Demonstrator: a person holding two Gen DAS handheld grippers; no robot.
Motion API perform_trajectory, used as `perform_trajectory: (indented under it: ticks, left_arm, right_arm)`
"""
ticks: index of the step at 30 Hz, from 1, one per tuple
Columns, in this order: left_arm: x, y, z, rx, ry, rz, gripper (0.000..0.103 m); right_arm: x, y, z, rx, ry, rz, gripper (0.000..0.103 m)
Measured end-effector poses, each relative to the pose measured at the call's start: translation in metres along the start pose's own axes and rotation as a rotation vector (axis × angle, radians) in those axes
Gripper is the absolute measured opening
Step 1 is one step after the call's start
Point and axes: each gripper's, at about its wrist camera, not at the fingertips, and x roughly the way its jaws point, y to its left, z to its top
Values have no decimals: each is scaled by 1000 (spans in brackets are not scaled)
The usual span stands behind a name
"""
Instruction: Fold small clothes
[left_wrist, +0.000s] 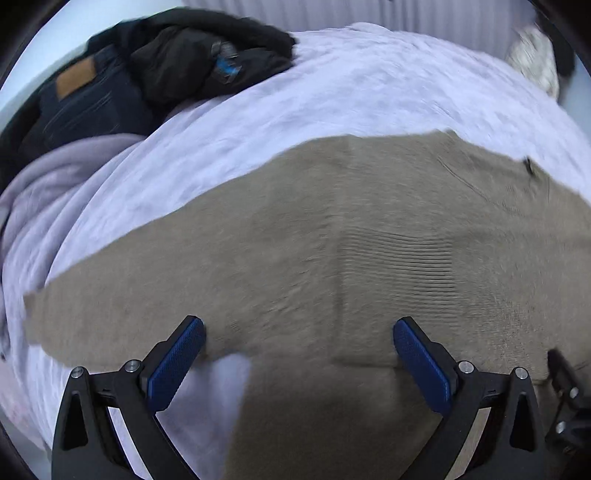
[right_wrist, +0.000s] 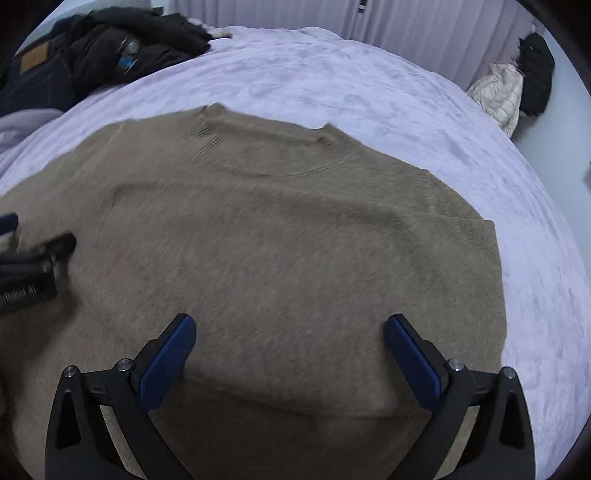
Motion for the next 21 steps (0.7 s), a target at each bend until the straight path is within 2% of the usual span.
perform_trajectory:
  ticks: [2, 3, 5, 7, 8, 10, 12, 13, 18, 21]
  left_arm:
    - [-11, 13, -4, -37, -20, -29, 103]
    - [-13, 15, -5, -46, -15, -68, 103]
    - [-14, 10, -10, -56, 7, -167, 103]
    - [-10, -3, -17, -50, 32, -211, 103]
    - [-7, -11, -22, -24, 51, -213, 103]
    - [-3, -31, -38, 58, 88, -125, 103]
    - [-12, -36, -52, 96, 52, -94, 103]
    - [-19, -33, -60, 91, 47, -105, 103]
    - [-46, -2, -108, 79, 61, -200, 103]
    - [-62, 38, -115, 41, 7, -156, 103]
  right_arm:
    - [-15, 3, -7, -26, -43, -16, 102]
    - [-21, -2, -6, -6, -60, -4, 102]
    - [-27, -19, -2, 89, -69, -1, 102]
    - [-22, -33, 0, 169, -42, -21, 102]
    - [-17, -38, -4, 201, -9, -15, 102]
    - [-11, -41, -14, 214, 44, 5, 102]
    - [-24, -36, -31, 179, 15, -7, 102]
    - [-30, -31, -39, 156, 20, -17, 102]
    - [-62, -9, -102, 61, 39, 49, 102]
    - [-87, 3, -140, -28, -11, 50, 102]
